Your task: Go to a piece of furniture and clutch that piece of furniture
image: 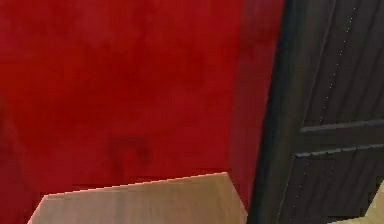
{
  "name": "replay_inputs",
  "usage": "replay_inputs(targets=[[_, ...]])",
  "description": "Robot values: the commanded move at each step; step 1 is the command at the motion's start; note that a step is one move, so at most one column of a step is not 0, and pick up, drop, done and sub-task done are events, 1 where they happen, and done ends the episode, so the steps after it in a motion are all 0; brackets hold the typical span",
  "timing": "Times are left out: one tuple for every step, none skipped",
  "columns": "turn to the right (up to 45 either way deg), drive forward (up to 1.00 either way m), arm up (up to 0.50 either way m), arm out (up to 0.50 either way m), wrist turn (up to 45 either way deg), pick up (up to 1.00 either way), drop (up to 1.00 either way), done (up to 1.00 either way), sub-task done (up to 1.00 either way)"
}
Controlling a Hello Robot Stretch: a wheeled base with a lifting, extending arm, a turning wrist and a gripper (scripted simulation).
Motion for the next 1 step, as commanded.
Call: replay_inputs(targets=[[-6.0,0.0,0.0,0.0,0.0,0.0,0.0,0.0,0.0]])
